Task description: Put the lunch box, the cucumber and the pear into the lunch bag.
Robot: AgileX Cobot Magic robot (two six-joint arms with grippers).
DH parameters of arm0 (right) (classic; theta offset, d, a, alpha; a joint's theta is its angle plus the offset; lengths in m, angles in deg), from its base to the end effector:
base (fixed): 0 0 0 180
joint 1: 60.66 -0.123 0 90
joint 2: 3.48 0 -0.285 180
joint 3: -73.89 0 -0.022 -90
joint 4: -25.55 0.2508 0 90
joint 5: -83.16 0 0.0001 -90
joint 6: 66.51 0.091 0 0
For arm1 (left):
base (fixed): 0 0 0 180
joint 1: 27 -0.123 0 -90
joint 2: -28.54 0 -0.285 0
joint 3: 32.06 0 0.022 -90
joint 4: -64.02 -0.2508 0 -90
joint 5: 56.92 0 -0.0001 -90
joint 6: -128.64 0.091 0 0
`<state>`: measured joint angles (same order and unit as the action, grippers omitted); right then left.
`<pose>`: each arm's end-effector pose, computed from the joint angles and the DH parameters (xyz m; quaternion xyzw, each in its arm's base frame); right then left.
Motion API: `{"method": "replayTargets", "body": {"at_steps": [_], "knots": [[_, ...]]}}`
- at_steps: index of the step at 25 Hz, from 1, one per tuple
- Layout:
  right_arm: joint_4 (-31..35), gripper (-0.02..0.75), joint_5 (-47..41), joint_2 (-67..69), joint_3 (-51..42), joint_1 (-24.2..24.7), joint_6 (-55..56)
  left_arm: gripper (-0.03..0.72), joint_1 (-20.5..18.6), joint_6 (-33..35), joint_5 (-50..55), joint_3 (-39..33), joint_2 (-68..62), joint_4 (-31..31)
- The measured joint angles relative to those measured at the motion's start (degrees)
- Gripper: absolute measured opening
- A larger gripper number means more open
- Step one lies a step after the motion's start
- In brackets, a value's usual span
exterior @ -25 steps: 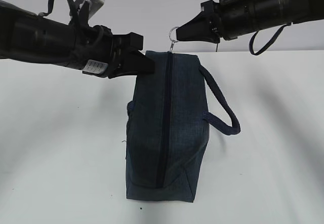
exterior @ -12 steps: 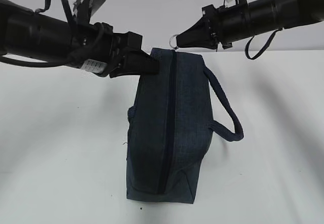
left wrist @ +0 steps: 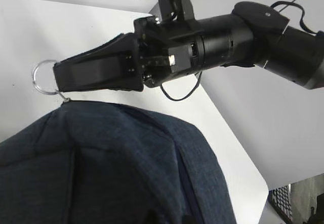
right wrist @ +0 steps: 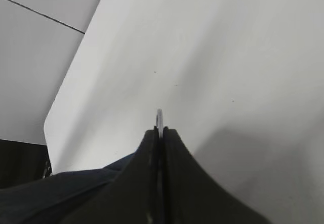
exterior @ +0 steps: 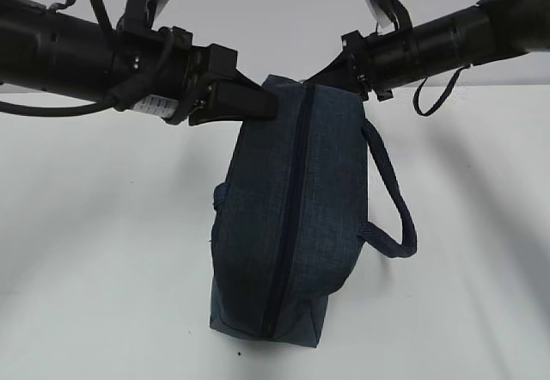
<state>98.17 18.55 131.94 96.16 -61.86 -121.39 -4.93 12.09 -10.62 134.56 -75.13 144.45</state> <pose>0.4666 0.0883 0.2068 -0.1639 0.8255 0.4746 0.2578 0.3015 -0.1923 0.2672 0.2385 0.8085 -0.4534 0.2894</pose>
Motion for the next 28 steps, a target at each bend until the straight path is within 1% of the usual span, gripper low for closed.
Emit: {"method": "replayTargets", "body": {"at_steps": [3,6,13,16,17,18,21,22,23,25,28], "knots": [[-2.44,0.006,1.38,0.59,0.0,0.0,0.93,0.019,0.0,0.53,-0.01,0.0,0.0,0.58],[-2.9,0.006,1.64,1.14,0.35,0.0,1.3,0.019,0.0,0.71,-0.79,-0.05,0.0,0.76],[-2.9,0.006,2.41,1.82,0.48,0.0,1.42,0.019,0.0,1.11,-3.31,-0.05,0.0,1.11],[-1.77,0.018,2.79,1.82,0.6,0.0,-1.19,0.018,0.18,1.15,-5.59,-0.05,0.06,1.42],[-1.55,0.039,2.93,1.82,0.9,0.0,-1.87,0.018,0.18,1.23,-6.57,-0.05,0.11,1.55],[-1.55,0.084,3.4,1.91,1.31,0.0,-2.38,0.018,0.22,1.28,-7.83,-0.05,0.11,1.8],[-1.44,0.245,3.76,1.91,2.91,0.19,-3.04,0.02,0.22,1.34,-12.09,-0.05,0.17,2.36],[-1.57,0.314,3.76,1.91,3.77,0.23,-3.01,0.027,0.22,1.34,-13.45,-0.05,0.17,2.39],[-1.88,0.354,3.76,1.91,4.58,0.23,-3.1,0.042,0.22,1.34,-14.54,-0.05,0.22,2.39],[-2.58,0.403,3.1,1.91,5.95,0.23,-3.14,0.091,0.22,1.34,-16.09,-0.05,0.42,2.2],[-5.87,0.426,1.98,1.91,8.6,0.23,-2.96,0.235,0.22,1.39,-16.92,-0.05,1.13,2.12]]}}
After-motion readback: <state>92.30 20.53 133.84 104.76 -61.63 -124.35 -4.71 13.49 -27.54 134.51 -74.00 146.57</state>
